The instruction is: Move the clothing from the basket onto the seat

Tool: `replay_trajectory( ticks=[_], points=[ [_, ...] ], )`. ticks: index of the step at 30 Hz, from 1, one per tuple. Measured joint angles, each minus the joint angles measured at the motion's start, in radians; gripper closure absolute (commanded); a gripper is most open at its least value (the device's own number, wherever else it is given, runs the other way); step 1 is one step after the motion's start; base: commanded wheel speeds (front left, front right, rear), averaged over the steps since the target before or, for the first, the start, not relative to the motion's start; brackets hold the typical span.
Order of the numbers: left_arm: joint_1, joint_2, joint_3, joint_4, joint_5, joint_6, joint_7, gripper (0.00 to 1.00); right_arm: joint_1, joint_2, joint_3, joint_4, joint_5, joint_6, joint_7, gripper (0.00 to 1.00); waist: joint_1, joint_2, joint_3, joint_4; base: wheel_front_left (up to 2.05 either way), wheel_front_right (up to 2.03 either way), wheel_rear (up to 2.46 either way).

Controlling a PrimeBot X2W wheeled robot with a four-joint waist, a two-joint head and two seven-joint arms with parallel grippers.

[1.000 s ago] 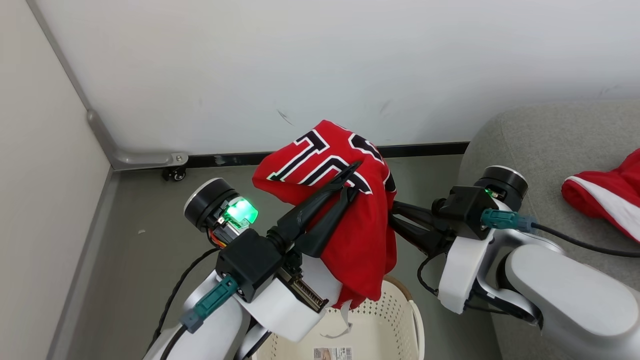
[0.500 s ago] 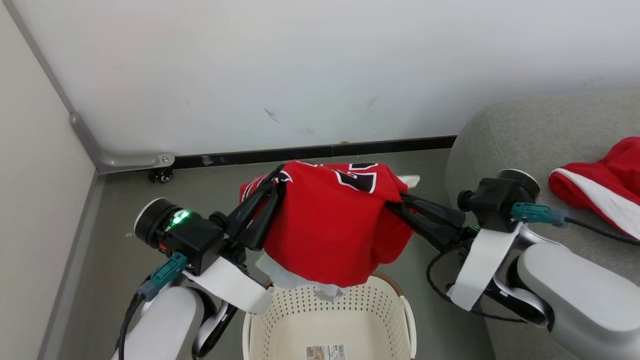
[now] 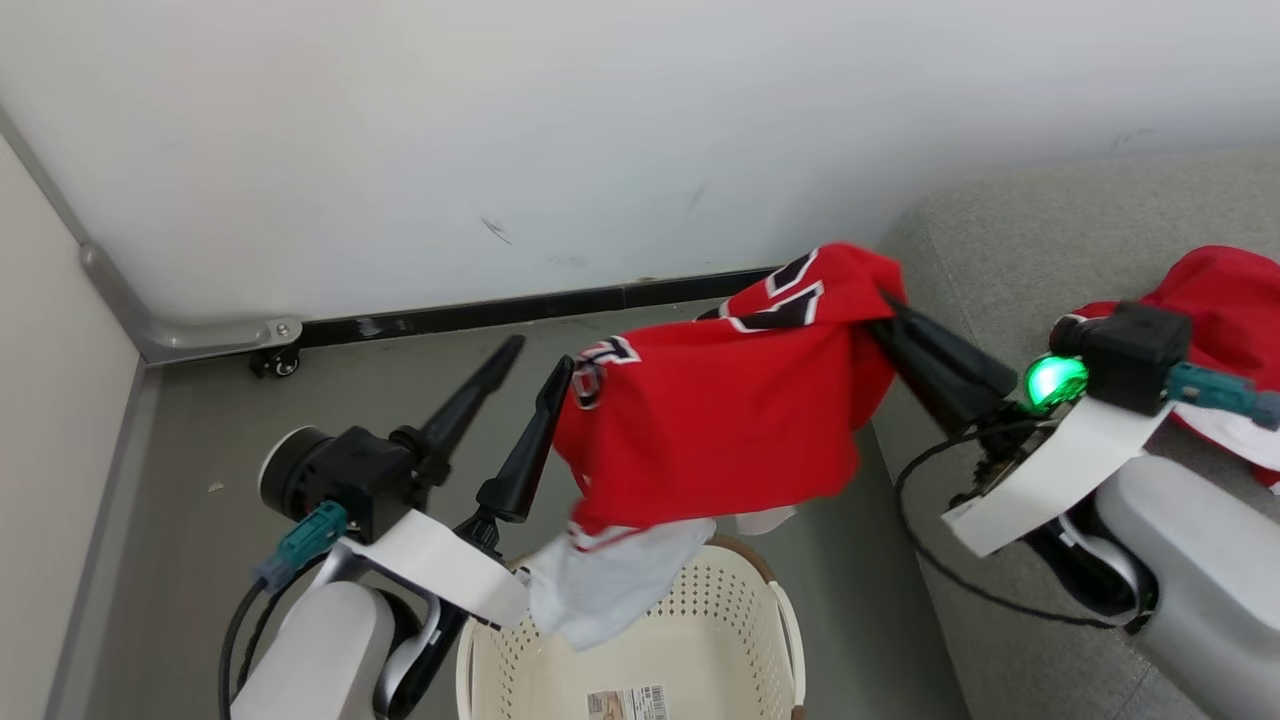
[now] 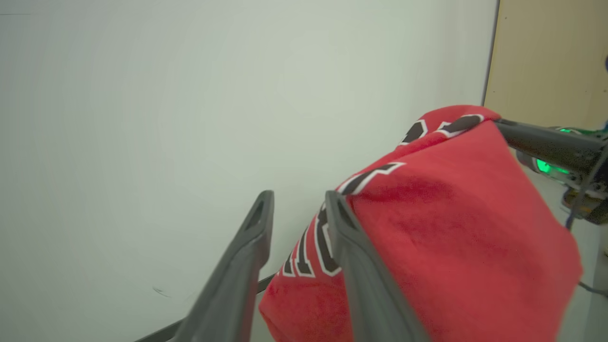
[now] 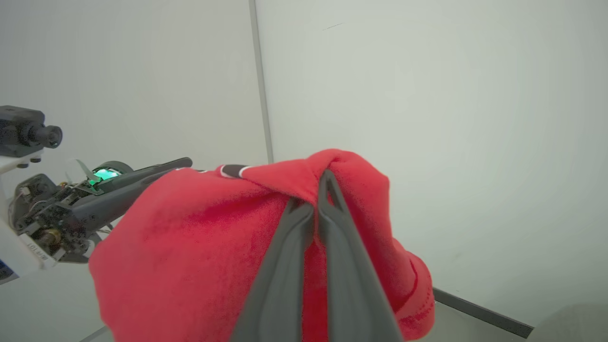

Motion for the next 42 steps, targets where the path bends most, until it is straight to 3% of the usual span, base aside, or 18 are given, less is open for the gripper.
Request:
replay_trajectory(
  ticks=[15,23,29,42],
  points=[
    [0.026,0.007,0.087,0.006,-0.023,0.013,0.0,0.0,0.113,-0.043,-0.255,0.053,0.02,-0.001,-0.032,1.0,0.0,0.0,0.004,-0.067,0.0,0.0,0.0],
    [0.052,-0.013,0.099,0.003,-0.02,0.013,0.0,0.0,0.225,-0.06,-0.371,0.047,-0.036,-0.001,-0.032,1.0,0.0,0.0,-0.001,-0.118,0.0,0.0,0.0],
    [0.058,-0.034,0.098,-0.011,-0.011,0.013,0.0,0.0,0.299,-0.04,-0.49,-0.021,-0.089,-0.001,-0.032,1.0,0.0,0.0,-0.005,-0.17,0.0,0.0,0.0],
    [0.06,-0.057,0.097,-0.028,0.004,0.012,0.0,0.0,0.449,0.015,-0.644,-0.135,-0.17,-0.001,-0.033,1.0,0.0,0.0,-0.008,-0.267,0.0,0.0,0.0]
  ],
)
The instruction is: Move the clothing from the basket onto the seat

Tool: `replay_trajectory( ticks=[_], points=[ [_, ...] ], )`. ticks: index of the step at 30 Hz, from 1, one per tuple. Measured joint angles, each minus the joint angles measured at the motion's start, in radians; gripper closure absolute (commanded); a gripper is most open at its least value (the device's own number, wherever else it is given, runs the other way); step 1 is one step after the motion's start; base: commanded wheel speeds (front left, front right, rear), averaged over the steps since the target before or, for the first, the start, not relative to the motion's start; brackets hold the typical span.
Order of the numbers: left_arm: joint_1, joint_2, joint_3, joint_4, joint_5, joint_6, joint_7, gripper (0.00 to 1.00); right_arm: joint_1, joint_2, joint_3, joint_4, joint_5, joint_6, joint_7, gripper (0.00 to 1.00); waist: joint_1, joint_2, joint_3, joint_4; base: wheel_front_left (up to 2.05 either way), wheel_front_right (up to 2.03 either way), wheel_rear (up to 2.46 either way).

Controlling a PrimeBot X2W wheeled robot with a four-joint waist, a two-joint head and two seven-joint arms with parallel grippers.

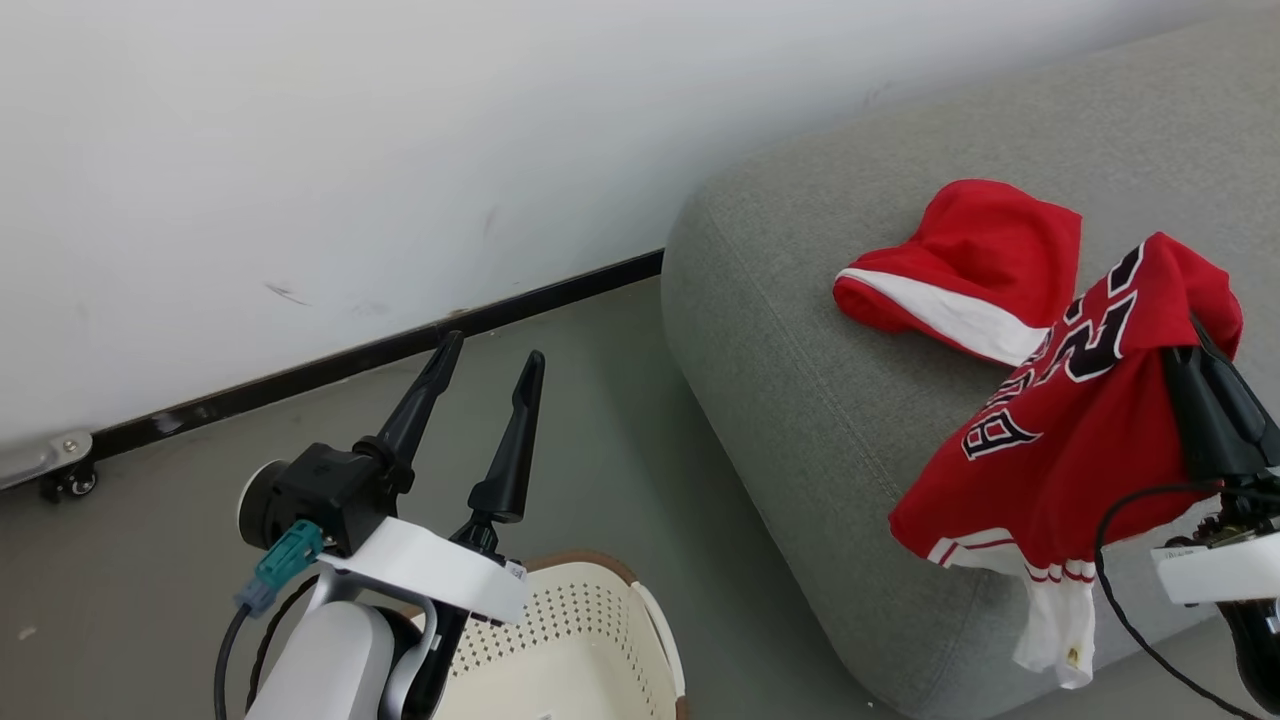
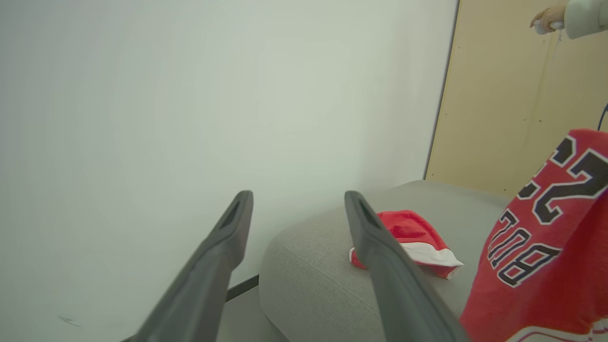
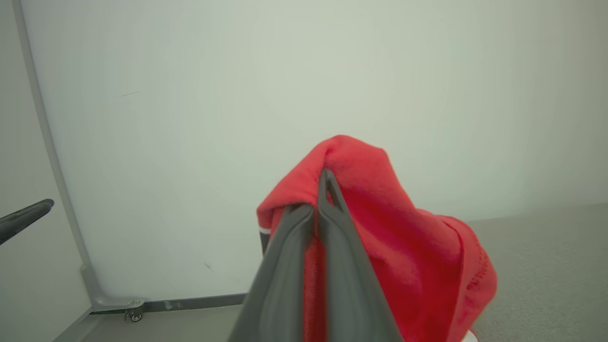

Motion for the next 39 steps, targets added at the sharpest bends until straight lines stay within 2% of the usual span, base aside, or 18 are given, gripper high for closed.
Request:
replay_trajectory(
  ticks=[10,20,29,39],
  points=[
    [0.024,-0.013,0.027,-0.017,0.003,-0.001,0.0,0.0,0.106,0.063,-0.048,-0.078,-0.051,0.0,0.0,1.0,0.0,0.0,0.001,-0.077,0.0,0.0,0.0],
    [0.053,-0.011,0.085,-0.055,0.028,0.018,0.0,0.0,0.087,0.104,-0.036,-0.121,-0.066,0.0,0.004,1.0,0.0,0.0,0.007,-0.131,0.0,0.0,0.0],
    [0.072,0.004,0.126,-0.103,0.047,0.034,0.0,0.0,-0.177,0.103,-0.112,-0.116,-0.025,0.0,0.052,1.0,0.0,0.0,0.027,-0.13,0.0,0.0,0.0],
    [0.112,0.019,0.177,-0.157,0.057,0.06,0.0,0.0,-0.498,0.083,-0.204,0.054,-0.03,0.0,0.171,1.0,0.0,0.0,0.057,-0.101,0.0,0.0,0.0]
  ],
)
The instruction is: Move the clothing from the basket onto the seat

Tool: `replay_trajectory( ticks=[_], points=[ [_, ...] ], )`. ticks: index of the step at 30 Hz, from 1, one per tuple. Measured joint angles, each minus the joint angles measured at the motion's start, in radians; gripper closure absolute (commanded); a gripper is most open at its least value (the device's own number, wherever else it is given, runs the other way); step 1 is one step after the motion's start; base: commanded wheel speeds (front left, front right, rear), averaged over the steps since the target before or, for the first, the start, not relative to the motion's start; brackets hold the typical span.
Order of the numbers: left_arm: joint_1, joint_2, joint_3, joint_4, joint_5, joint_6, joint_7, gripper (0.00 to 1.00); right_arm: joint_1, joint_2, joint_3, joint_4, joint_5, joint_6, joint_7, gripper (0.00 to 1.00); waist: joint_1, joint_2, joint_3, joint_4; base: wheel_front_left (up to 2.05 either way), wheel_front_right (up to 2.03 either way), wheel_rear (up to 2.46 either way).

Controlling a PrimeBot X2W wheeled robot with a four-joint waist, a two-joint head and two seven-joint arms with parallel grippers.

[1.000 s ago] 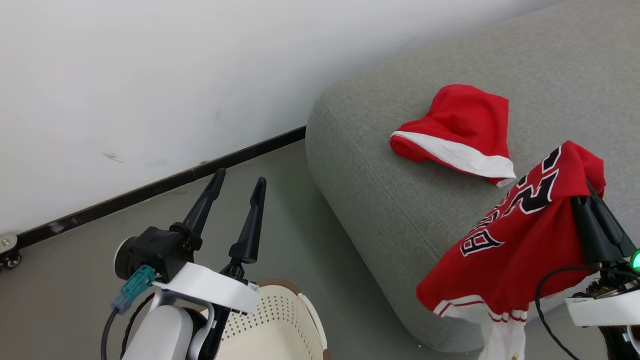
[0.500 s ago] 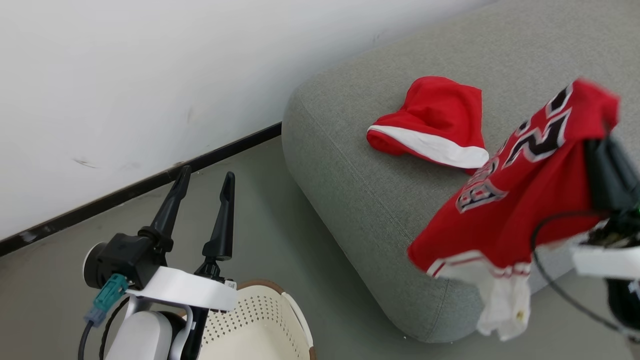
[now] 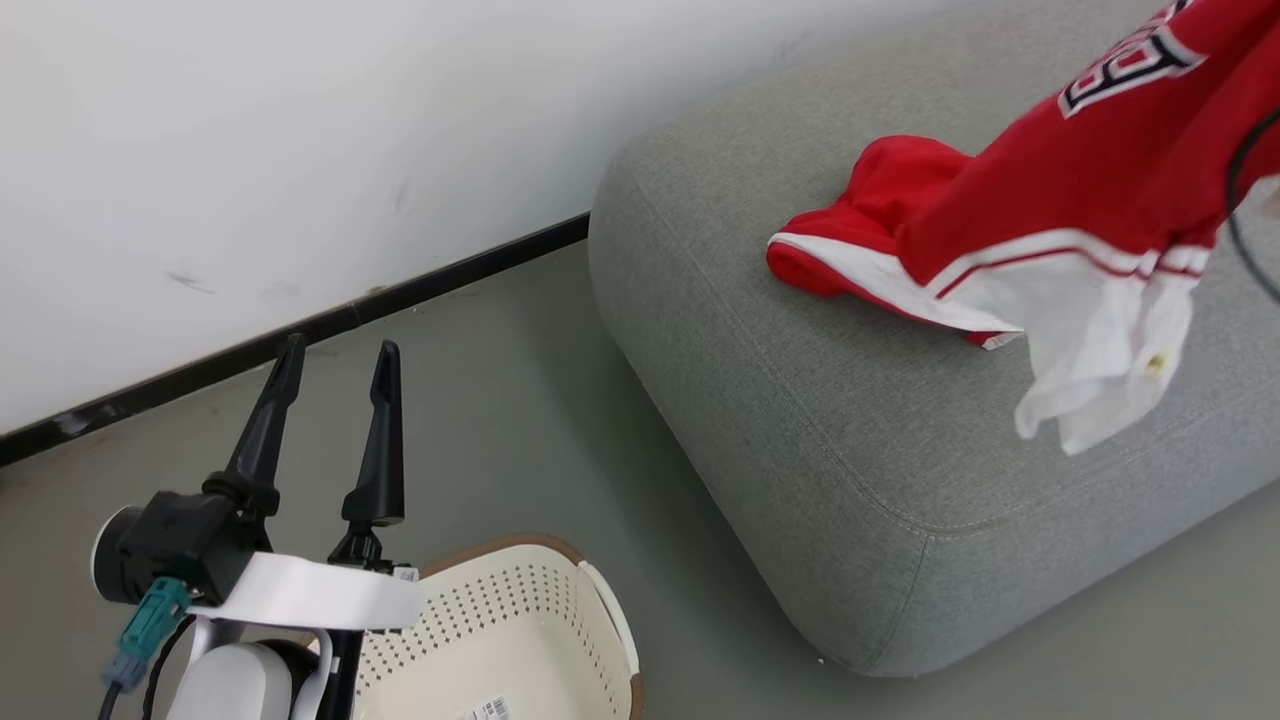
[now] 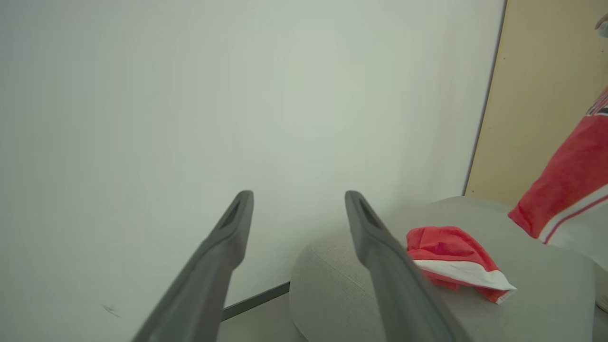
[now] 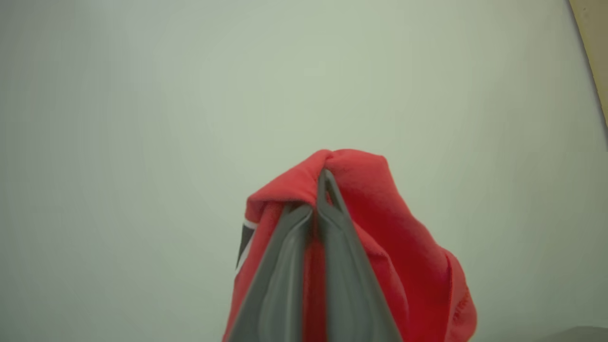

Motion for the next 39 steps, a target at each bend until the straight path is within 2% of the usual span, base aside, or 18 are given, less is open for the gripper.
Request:
replay_trajectory(
  ticks=[8,21,28,39],
  points=[
    [0.028,0.026,0.02,-0.058,0.017,0.012,0.0,0.0,-0.171,-0.036,-0.036,0.184,-0.101,0.0,0.084,1.0,0.0,0.0,0.038,0.028,0.0,0.0,0.0],
    [0.035,0.064,0.027,-0.147,0.052,0.025,0.002,0.0,-0.367,-0.079,-0.124,0.406,-0.221,0.0,0.097,1.0,0.0,0.0,0.118,0.092,0.0,0.0,0.0],
    [0.033,0.088,0.023,-0.192,0.059,0.024,0.029,0.0,-0.43,-0.105,-0.159,0.474,-0.267,0.0,0.085,1.0,0.0,0.0,0.169,0.134,0.0,0.0,0.0],
    [-0.014,0.093,0.001,-0.231,0.06,0.007,0.071,0.0,-0.516,-0.123,-0.187,0.539,-0.311,0.0,0.051,1.0,0.0,0.0,0.263,0.191,0.0,0.0,0.0]
  ],
)
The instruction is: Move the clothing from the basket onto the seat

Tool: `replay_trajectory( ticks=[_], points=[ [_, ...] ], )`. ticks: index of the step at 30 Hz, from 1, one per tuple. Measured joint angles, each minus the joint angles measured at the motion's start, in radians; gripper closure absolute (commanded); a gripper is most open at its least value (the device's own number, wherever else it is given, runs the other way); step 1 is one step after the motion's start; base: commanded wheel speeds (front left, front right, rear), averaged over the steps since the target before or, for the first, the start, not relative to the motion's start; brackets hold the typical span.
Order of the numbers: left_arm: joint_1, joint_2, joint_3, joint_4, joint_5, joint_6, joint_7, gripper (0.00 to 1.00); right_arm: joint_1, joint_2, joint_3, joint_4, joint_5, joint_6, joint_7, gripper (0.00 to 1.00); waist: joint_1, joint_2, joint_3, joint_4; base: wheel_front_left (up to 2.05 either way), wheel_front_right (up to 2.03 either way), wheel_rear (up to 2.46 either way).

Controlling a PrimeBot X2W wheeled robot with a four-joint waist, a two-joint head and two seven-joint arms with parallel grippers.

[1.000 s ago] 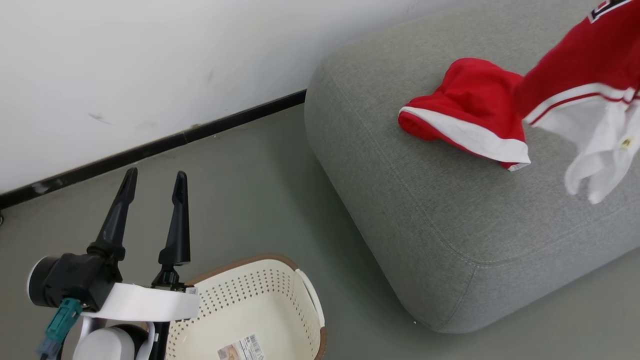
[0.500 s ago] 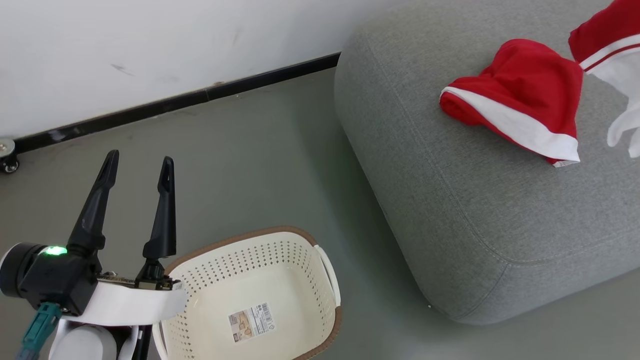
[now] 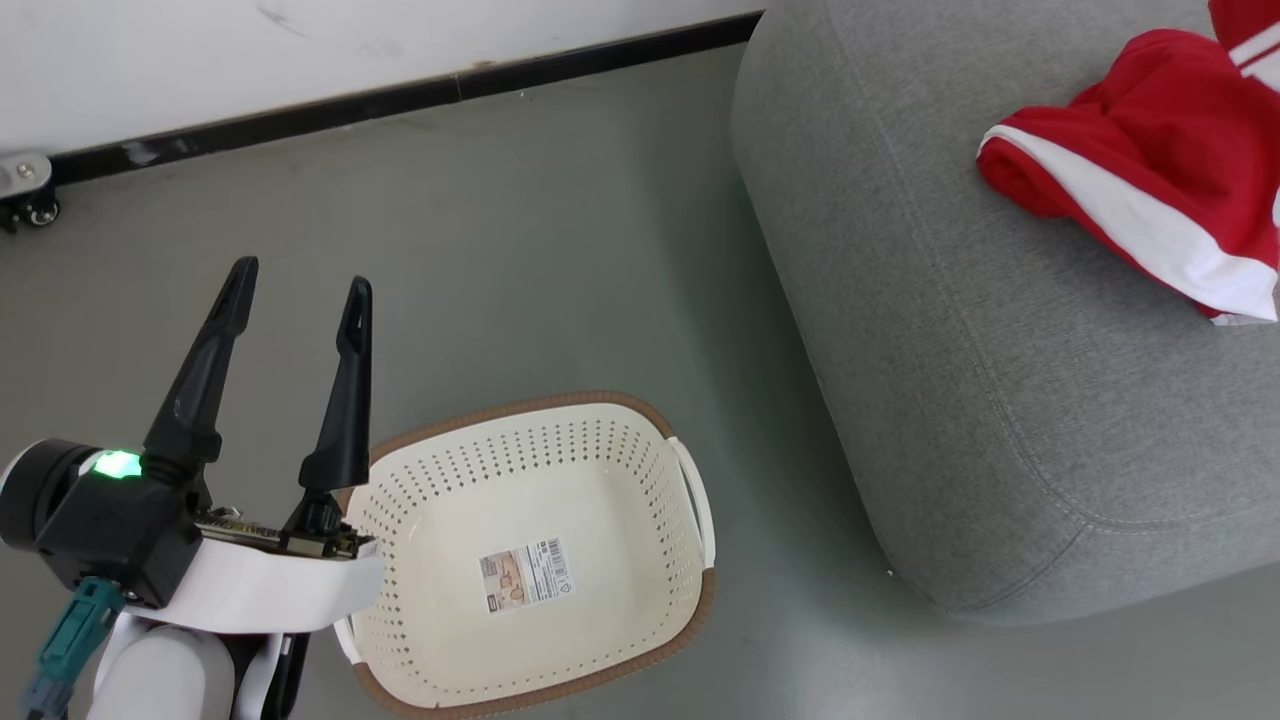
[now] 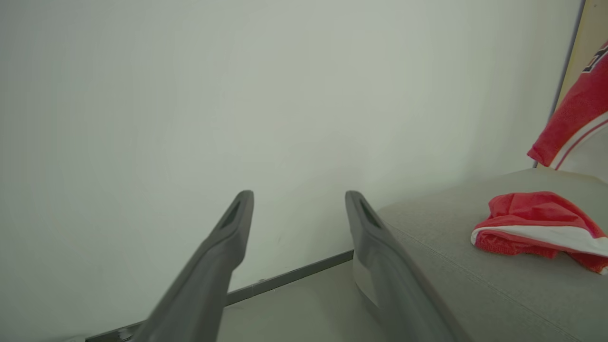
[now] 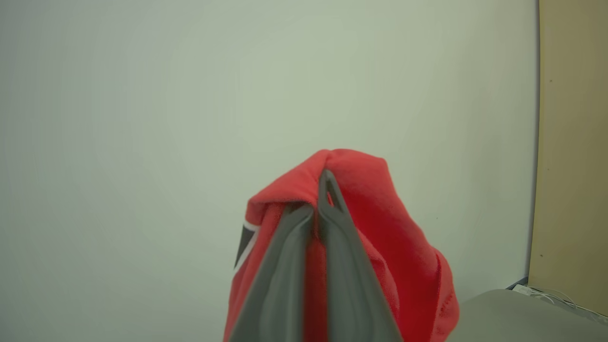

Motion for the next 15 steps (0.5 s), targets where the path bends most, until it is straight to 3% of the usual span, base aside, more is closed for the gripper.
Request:
replay_trajectory(
  ticks=[6,15],
  points=[
    [-0.026,0.002,-0.007,-0.016,0.007,0.0,0.018,0.0,-0.039,-0.023,-0.035,0.027,-0.024,0.0,-0.037,1.0,0.0,0.0,0.046,0.019,0.0,0.0,0.0],
    [-0.063,0.012,-0.014,-0.023,0.007,-0.002,0.035,0.0,0.064,0.021,-0.034,0.149,-0.035,0.0,-0.057,1.0,0.0002,0.0,0.104,0.033,0.0,0.0,0.0]
  ],
)
